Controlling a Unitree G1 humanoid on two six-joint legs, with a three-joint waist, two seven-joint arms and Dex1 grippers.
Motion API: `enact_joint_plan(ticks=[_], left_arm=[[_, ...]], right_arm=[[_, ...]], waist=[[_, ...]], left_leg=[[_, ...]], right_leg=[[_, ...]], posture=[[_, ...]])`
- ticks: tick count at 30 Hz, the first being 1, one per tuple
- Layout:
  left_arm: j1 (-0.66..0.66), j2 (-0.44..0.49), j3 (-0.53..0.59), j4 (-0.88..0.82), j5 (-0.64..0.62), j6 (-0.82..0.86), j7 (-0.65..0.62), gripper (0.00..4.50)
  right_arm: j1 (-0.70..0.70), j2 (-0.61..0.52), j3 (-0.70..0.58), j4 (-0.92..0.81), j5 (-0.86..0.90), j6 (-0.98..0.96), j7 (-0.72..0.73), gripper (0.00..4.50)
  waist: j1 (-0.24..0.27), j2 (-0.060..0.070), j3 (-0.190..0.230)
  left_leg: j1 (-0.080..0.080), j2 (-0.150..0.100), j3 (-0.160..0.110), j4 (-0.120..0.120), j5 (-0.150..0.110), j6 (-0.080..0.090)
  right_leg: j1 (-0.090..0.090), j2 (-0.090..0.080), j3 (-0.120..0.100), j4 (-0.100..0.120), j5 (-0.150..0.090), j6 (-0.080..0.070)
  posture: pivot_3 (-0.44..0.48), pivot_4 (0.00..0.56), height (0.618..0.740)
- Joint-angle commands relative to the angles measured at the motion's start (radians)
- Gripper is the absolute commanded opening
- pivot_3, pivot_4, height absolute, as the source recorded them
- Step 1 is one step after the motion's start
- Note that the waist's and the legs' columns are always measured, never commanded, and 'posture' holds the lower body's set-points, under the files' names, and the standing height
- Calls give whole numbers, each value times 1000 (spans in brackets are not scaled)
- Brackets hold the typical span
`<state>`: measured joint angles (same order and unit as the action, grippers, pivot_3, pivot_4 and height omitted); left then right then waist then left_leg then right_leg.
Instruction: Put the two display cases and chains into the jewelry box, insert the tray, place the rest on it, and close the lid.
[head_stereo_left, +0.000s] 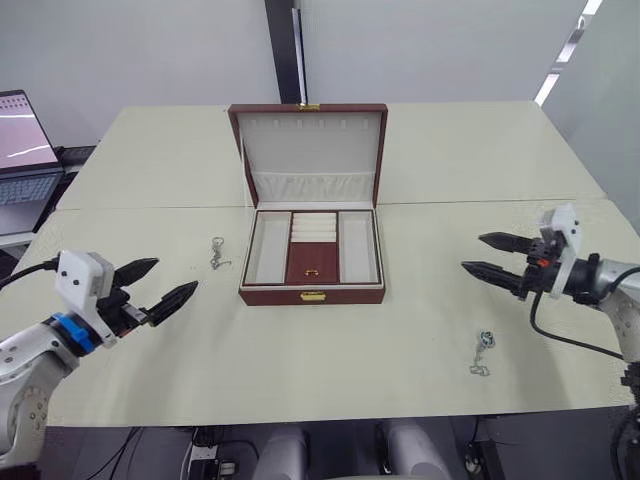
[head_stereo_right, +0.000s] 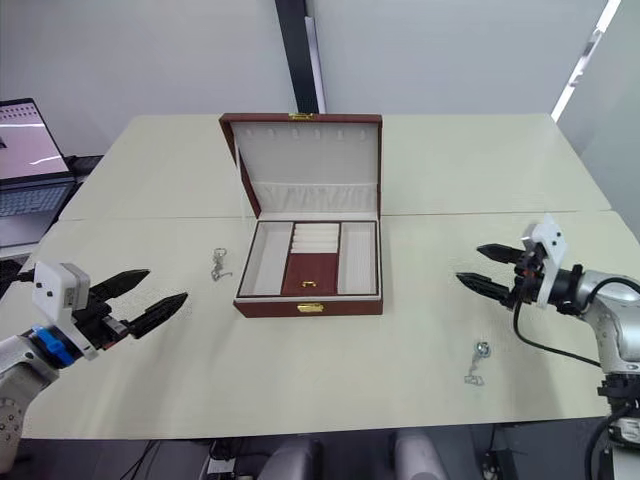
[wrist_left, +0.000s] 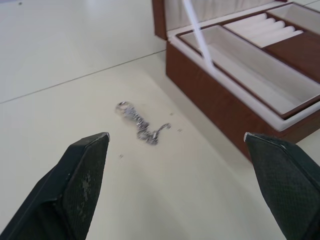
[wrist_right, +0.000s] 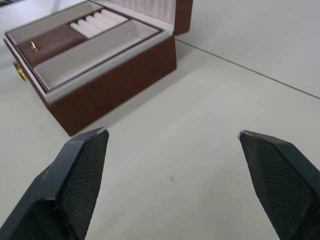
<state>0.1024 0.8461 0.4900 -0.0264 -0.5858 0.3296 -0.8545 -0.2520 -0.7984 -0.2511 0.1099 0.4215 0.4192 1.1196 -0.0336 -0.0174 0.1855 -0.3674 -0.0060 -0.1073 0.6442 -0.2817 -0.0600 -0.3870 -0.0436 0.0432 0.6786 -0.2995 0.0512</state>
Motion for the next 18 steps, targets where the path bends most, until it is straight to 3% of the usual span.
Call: enact_joint_plan(ticks=[1, 8, 18], left_arm=[[-41, 54, 60, 125, 37, -64, -52, 4500], [-105, 111, 66, 339, 90, -151, -125, 4500], [-125, 75, 59, 378, 109, -200, -106, 4500]], right_arm=[[19, -26, -56, 51, -16, -83, -16, 4473], [51, -27, -64, 124, -45, -169, -45, 4473], [42, -11, -51, 173, -53, -216, -66, 4473]], waist=[[-2, 0, 0], [-7, 0, 0], [-5, 0, 0]], left_leg=[[0, 0, 0, 0, 0, 0], [1, 0, 1, 0, 0, 0], [1, 0, 0, 0, 0, 0]], right_leg=[[0, 0, 0, 0, 0, 0], [0, 0, 1, 0, 0, 0], [0, -1, 0, 0, 0, 0]], posture=[[0, 150, 740], [0, 150, 740], [0, 150, 740]])
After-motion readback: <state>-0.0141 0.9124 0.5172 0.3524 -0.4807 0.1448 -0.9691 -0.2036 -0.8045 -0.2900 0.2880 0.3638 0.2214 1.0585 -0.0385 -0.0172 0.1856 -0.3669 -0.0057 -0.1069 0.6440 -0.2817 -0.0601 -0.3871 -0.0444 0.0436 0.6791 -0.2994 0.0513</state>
